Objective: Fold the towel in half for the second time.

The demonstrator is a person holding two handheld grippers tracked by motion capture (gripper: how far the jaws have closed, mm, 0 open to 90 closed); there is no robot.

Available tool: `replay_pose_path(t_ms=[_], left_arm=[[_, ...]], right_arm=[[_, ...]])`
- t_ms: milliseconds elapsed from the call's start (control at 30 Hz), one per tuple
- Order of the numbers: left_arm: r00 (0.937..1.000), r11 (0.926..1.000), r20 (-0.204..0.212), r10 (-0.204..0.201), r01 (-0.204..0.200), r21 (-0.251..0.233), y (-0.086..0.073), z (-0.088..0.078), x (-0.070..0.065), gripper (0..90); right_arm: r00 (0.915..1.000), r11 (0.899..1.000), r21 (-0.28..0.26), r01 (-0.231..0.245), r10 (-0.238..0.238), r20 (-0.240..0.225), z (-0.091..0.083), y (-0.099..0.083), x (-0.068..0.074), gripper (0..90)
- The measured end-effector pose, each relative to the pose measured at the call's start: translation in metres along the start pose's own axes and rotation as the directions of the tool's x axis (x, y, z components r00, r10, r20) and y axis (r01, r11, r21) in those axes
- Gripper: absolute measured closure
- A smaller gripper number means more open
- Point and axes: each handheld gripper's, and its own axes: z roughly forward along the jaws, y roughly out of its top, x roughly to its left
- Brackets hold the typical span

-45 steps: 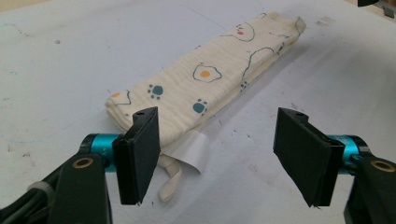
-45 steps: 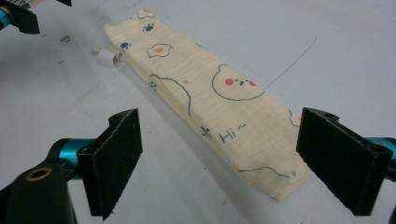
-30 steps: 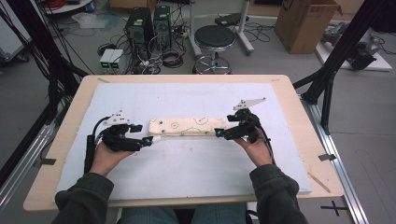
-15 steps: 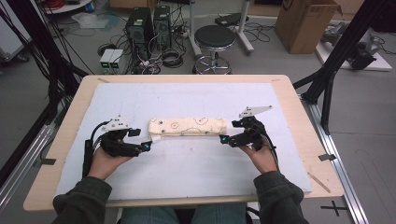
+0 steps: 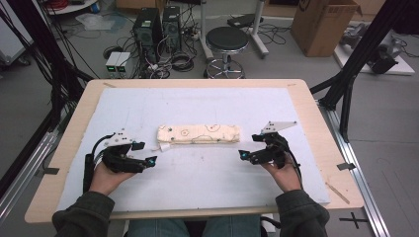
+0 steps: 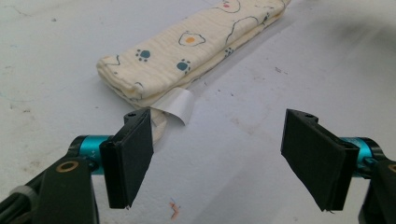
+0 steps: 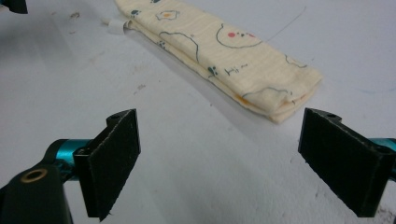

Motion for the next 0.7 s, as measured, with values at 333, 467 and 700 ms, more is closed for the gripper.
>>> replay_pose_path(t_ms=[333, 467, 700], left_arm=[[1.0, 1.0, 0.003, 0.004, -0.004, -0.006, -0.009, -0.006, -0.006, 25.5], [1.0, 1.0, -0.003, -0.008, 0.008, -0.004, -0.016, -0.009, -0.006, 25.4], [0.9999, 0.9999, -0.002, -0.013, 0.014, 0.011, -0.028, -0.015, -0.01, 25.6]], right_arm=[[0.9993, 1.0, -0.016, -0.024, 0.024, 0.027, -0.016, -0.021, -0.003, 12.1], [0.9991, 0.999, -0.021, -0.024, 0.025, 0.036, -0.023, -0.027, -0.003, 12.1], [0.9985, 1.0, -0.016, -0.023, 0.024, 0.049, -0.03, -0.039, -0.002, 12.1]])
